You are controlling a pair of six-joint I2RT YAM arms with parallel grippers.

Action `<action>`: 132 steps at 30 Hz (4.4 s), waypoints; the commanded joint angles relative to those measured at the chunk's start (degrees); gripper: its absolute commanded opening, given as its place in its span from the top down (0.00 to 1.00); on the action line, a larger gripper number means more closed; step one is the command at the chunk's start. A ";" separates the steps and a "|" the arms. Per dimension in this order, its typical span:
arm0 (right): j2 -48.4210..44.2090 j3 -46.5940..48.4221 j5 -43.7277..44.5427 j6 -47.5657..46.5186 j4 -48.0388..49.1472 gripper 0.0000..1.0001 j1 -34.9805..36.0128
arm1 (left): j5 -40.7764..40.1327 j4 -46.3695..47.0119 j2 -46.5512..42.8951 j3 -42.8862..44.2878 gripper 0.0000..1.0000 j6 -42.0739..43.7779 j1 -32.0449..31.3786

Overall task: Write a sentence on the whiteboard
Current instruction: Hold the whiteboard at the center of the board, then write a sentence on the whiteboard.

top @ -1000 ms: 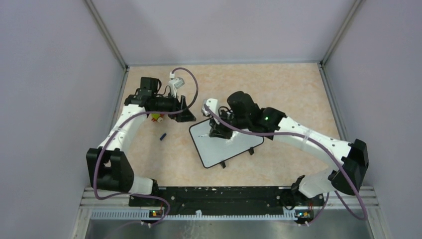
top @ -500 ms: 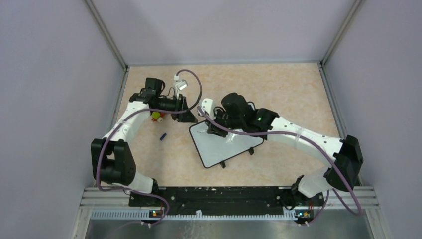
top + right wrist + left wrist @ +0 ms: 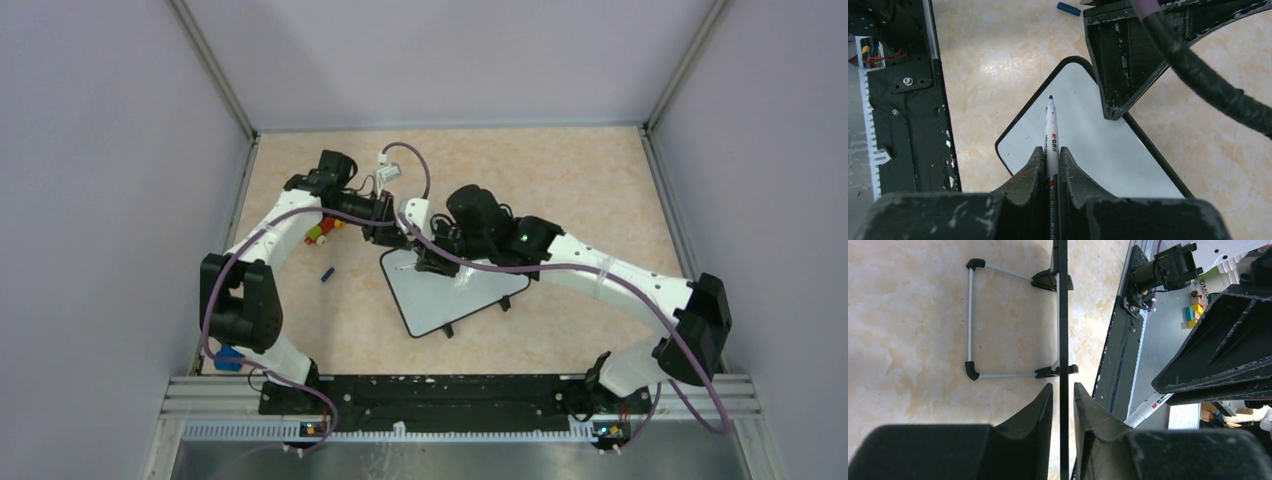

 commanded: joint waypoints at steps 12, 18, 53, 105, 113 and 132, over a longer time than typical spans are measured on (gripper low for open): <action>0.05 2.80 2.16 -1.37 2.86 1.00 0.78 | 1.12 -4.68 3.30 5.41 0.87 4.86 -3.05; 1.19 3.16 2.33 -1.37 3.39 1.00 0.72 | 0.89 -4.76 3.59 5.49 0.91 5.11 -3.42; 5.65 6.43 3.99 -0.92 4.54 1.00 0.73 | 0.97 -5.59 4.17 6.15 0.96 5.90 -3.59; 3.12 -2.78 1.11 -1.54 3.32 1.00 0.84 | 0.59 -5.54 4.08 5.91 1.00 6.01 -3.68; 2.86 -2.47 1.69 -1.46 3.53 1.00 0.83 | 0.46 -5.57 3.98 5.86 1.00 6.01 -3.65; -0.38 -3.30 0.85 -1.67 2.09 1.00 -0.90 | 0.60 -5.42 4.11 5.84 1.00 6.01 -3.63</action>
